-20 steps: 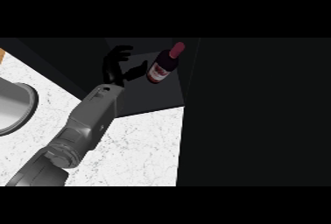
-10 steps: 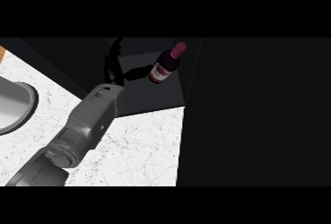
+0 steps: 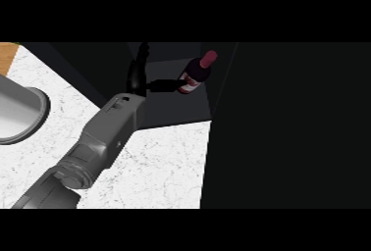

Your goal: Pick up the wine, place it into the cabinet and close the cabinet

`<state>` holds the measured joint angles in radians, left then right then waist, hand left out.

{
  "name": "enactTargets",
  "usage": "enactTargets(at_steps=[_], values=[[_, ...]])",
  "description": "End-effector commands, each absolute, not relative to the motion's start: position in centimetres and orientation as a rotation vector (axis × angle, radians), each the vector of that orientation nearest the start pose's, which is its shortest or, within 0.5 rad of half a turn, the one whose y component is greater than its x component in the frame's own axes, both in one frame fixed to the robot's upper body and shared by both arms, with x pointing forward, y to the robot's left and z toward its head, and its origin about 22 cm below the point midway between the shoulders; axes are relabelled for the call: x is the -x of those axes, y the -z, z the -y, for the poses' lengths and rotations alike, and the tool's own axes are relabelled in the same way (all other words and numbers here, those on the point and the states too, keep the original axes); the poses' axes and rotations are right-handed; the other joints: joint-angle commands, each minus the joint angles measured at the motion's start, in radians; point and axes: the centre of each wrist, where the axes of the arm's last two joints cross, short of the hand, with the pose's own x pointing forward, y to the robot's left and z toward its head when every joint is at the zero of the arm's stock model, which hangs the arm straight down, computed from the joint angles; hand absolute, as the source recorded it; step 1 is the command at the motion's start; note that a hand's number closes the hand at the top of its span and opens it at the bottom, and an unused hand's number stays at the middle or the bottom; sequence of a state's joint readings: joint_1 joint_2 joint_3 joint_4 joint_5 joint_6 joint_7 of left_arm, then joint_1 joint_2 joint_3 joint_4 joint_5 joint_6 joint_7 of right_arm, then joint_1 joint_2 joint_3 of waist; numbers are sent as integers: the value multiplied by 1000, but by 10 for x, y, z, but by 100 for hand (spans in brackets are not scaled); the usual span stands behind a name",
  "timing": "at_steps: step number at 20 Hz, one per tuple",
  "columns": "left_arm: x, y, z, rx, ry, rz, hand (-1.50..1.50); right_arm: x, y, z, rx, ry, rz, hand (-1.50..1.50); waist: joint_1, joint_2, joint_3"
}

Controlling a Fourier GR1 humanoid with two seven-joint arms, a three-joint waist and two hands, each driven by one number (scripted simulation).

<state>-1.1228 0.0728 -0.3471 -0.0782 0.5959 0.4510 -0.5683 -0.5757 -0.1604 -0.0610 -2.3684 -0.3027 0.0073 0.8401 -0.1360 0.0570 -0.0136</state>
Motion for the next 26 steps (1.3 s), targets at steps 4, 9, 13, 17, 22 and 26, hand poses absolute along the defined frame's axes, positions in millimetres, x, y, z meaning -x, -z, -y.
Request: enactTargets(at_steps=[4, 9, 13, 17, 22, 26], values=[[-440, -40, -152, 26, 13, 1879, -150, -178, -280, 214, -300, -309, 2015, -150, 62, -36, 11], [-443, -57, -126, 243, -31, 1889, -150, -176, -275, 213, -286, -299, 2001, -150, 101, -49, 13], [-440, -51, -127, 280, 11, 1841, -150, -165, -278, 218, -250, -277, 2006, -150, 119, -58, 14], [-426, -47, -89, 315, 53, 1868, -150, -166, -273, 220, -232, -250, 1983, -150, 140, -66, 14], [-416, -68, -77, 399, 100, 1872, -150, -165, -278, 213, -246, -251, 1986, -150, 156, -72, 14], [-386, -70, -47, 448, 147, 1882, -150, -167, -292, 204, -223, -253, 1972, -150, 165, -77, 13]])
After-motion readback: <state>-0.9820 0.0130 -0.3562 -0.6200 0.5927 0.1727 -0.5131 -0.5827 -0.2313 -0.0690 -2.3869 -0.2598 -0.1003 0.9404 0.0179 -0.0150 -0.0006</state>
